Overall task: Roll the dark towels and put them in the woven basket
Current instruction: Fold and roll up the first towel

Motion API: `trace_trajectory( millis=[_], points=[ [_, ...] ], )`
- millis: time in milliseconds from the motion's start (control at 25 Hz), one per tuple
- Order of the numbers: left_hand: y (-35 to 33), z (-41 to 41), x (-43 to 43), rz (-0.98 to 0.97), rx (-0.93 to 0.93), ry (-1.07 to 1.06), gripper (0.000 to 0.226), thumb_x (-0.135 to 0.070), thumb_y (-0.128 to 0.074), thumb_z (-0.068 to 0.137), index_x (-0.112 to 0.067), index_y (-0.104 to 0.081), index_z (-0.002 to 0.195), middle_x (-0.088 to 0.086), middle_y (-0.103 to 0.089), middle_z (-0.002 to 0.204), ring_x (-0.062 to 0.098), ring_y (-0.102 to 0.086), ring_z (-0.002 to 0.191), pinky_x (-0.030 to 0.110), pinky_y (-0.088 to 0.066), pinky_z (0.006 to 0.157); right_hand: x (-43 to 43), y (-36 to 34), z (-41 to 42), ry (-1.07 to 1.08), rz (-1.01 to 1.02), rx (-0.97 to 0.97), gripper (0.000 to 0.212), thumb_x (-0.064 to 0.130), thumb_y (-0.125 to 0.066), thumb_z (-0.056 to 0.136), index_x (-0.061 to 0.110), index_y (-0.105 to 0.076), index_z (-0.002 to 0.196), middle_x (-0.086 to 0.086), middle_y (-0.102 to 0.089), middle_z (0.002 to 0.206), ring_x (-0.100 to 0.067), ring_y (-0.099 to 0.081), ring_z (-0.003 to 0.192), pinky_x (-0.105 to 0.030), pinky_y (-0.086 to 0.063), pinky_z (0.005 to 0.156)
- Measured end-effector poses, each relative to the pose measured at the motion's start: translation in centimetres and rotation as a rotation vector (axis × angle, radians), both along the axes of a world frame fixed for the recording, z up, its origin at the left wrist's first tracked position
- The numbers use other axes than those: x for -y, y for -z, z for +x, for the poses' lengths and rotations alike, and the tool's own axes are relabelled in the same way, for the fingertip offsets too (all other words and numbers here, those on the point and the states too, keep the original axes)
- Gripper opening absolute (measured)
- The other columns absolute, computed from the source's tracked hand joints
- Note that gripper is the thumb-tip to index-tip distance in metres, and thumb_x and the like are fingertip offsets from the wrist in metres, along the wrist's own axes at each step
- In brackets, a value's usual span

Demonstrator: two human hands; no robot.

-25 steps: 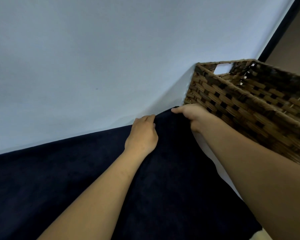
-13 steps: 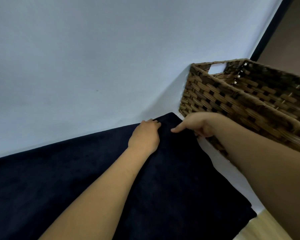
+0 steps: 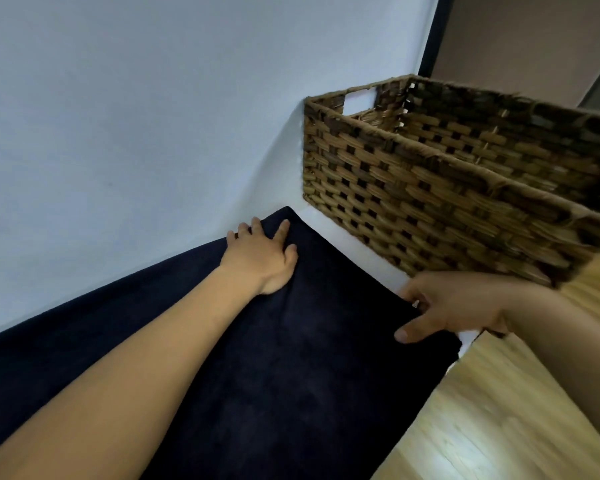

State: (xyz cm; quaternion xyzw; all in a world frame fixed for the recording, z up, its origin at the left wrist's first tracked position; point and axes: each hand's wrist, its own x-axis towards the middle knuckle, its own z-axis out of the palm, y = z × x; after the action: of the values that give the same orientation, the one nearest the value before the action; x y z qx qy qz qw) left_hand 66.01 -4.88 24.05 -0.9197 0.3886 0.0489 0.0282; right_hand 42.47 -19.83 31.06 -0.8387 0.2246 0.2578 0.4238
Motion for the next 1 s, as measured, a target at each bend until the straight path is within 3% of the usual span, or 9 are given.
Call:
trace_trajectory(
  millis=[80,160,240,360,480,640,720,840,1000],
  points=[
    [-0.7,0.2,1.0,0.062,0.045,-0.083,0.062,-0.046,-0.019,0.097,-0.029,-0.008,0.155,0.02,-0.036,0.145,0.036,-0.041,0.127,0.043,-0.037,0.094,-0.8,0.8,-3.0,0.112,-0.037,0.059,0.019,0.037,-0.072,0.086,0.018,-0.07,0.08,-0.002,-0.072,0.068,-0.013,-0.067,0.062,-0.028,-0.048,0.058],
    [-1.7,-0.2,2.4,0.088,0.154,-0.098,0.056,-0.039,-0.03,0.096,-0.019,-0.032,0.149,0.013,-0.045,0.133,0.03,-0.043,0.121,0.036,-0.036,0.082,-2.4,1.6,-5.1,0.304,-0.139,0.183,0.029,0.042,-0.072,0.084,0.016,-0.068,0.073,0.003,-0.066,0.056,-0.007,-0.06,0.051,-0.022,-0.044,0.054],
    [-2.4,-1.1,3.6,-0.029,0.253,-0.041,0.039,-0.028,-0.041,0.094,-0.013,-0.057,0.127,0.008,-0.044,0.128,0.028,-0.04,0.118,0.033,-0.037,0.085,-4.1,2.3,-6.4,0.404,-0.236,0.315,0.033,0.042,-0.072,0.083,0.012,-0.066,0.069,0.007,-0.055,0.05,-0.004,-0.049,0.045,-0.015,-0.035,0.046],
    [-1.6,-1.7,3.7,-0.293,0.097,-0.05,0.023,-0.006,-0.043,0.093,0.001,-0.06,0.107,0.013,-0.05,0.114,0.033,-0.053,0.101,0.041,-0.045,0.077,-6.7,4.7,-7.6,0.58,-0.381,0.533,0.038,0.034,-0.074,0.08,0.02,-0.05,0.054,0.005,-0.043,0.052,-0.008,-0.043,0.048,-0.017,-0.034,0.048],
    [0.1,-0.3,2.5,-0.566,0.175,0.081,0.021,-0.011,-0.051,0.093,-0.003,-0.07,0.095,0.013,-0.058,0.097,0.034,-0.057,0.086,0.037,-0.044,0.064,-8.4,7.1,-8.4,0.955,-0.211,0.645,0.032,0.026,-0.079,0.076,0.025,-0.056,0.053,-0.004,-0.054,0.068,-0.007,-0.054,0.058,-0.021,-0.038,0.059],
    [-0.1,0.4,2.3,-0.731,-0.06,-0.03,0.019,-0.017,-0.06,0.092,-0.014,-0.075,0.103,0.007,-0.069,0.101,0.026,-0.063,0.095,0.031,-0.049,0.08,-7.6,7.7,-8.8,1.255,0.155,0.595,0.023,0.009,-0.085,0.069,0.001,-0.063,0.066,-0.015,-0.055,0.063,-0.024,-0.055,0.057,-0.041,-0.051,0.063],
    [-0.7,0.8,2.6,-0.665,-0.09,-0.067,0.016,-0.017,-0.058,0.09,-0.018,-0.072,0.099,0.003,-0.07,0.099,0.025,-0.062,0.094,0.027,-0.044,0.076,-7.5,7.1,-8.5,1.305,0.309,0.583,0.023,-0.001,-0.082,0.069,-0.001,-0.061,0.078,-0.014,-0.052,0.07,-0.024,-0.057,0.061,-0.042,-0.057,0.071],
    [-2.2,1.4,3.7,-0.401,-0.092,-0.097,0.018,-0.018,-0.051,0.089,-0.014,-0.065,0.1,0.006,-0.064,0.102,0.024,-0.055,0.086,0.028,-0.039,0.07,-7.8,6.6,-8.1,1.295,0.234,0.564,0.035,0.011,-0.085,0.071,0.012,-0.061,0.096,-0.01,-0.056,0.077,-0.019,-0.056,0.061,-0.036,-0.051,0.06],
    [-3.9,1.4,5.2,-0.298,-0.158,-0.174,0.023,-0.025,-0.039,0.094,-0.008,-0.055,0.094,0.011,-0.06,0.102,0.029,-0.059,0.091,0.03,-0.043,0.072,-8.0,5.9,-8.1,1.193,0.039,0.58,0.025,0.017,-0.087,0.07,0.013,-0.067,0.084,-0.004,-0.06,0.071,-0.018,-0.053,0.062,-0.03,-0.042,0.057]
  ],
)
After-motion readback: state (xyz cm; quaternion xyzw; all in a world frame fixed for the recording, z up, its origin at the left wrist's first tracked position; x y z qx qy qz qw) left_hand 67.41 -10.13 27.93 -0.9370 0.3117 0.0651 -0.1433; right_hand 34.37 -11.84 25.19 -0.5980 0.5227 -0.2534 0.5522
